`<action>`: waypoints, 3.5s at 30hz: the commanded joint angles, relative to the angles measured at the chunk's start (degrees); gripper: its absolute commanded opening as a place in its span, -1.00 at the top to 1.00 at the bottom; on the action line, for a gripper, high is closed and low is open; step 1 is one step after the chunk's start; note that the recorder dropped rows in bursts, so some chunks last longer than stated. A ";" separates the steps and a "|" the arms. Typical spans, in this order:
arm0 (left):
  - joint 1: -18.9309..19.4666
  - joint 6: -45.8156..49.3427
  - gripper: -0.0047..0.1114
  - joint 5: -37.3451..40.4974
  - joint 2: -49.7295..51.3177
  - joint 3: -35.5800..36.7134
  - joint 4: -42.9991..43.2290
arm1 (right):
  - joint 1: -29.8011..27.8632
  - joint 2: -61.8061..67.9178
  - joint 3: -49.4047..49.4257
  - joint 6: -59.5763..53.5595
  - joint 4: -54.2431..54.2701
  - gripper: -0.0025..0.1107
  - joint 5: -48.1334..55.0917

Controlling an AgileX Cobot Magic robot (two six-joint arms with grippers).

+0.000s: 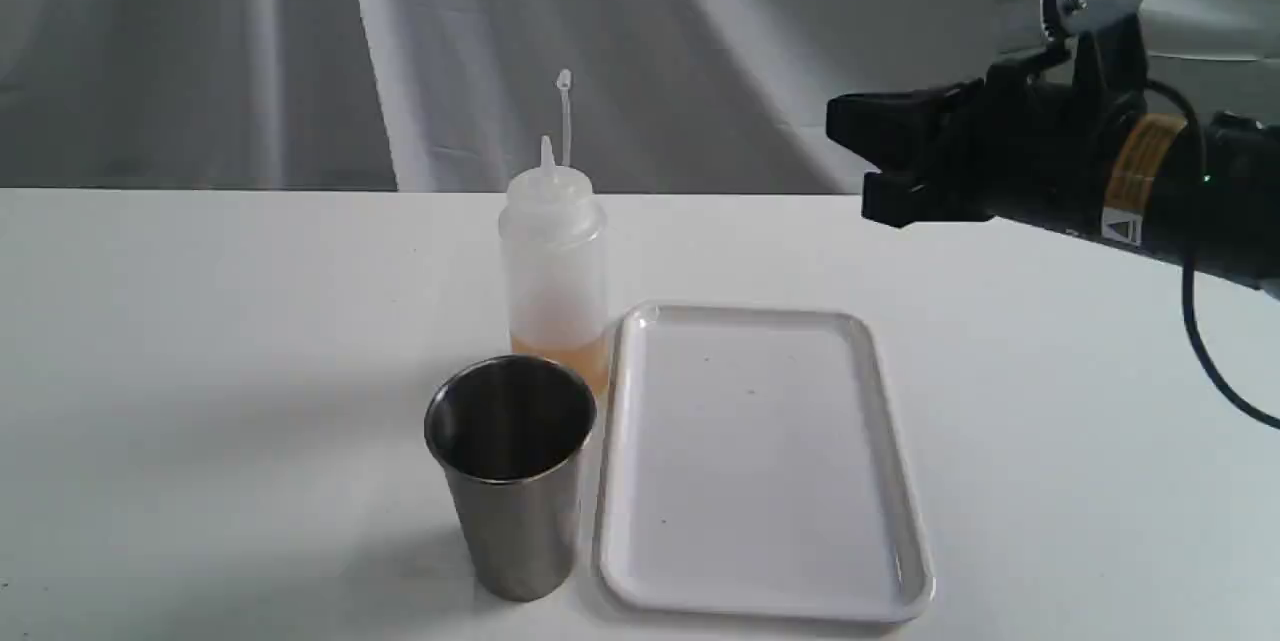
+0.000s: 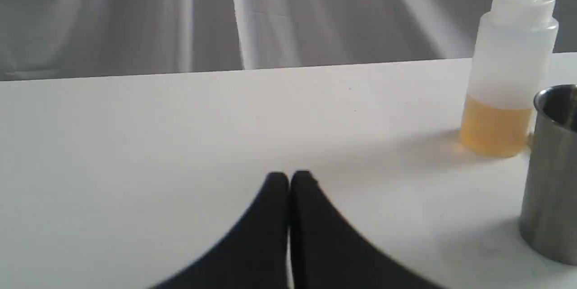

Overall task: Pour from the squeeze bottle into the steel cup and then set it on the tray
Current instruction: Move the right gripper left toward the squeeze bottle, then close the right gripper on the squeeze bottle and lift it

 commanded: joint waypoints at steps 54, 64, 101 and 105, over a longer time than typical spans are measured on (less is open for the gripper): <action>0.09 -0.22 0.92 -0.43 -0.15 0.25 -0.06 | 1.79 39.27 -39.60 9.24 -25.27 -0.90 -21.74; 0.09 -0.33 0.92 -0.43 -0.15 0.25 -0.06 | 4.37 41.82 -39.60 6.74 -24.19 -0.90 -20.33; 0.09 -0.22 0.92 -0.43 -0.15 0.25 -0.06 | 12.31 53.19 -50.99 2.54 -16.94 -0.90 -15.82; 0.09 -0.34 0.92 -0.43 -0.15 0.25 -0.06 | 13.00 54.00 -52.62 2.94 -16.47 -0.90 -15.93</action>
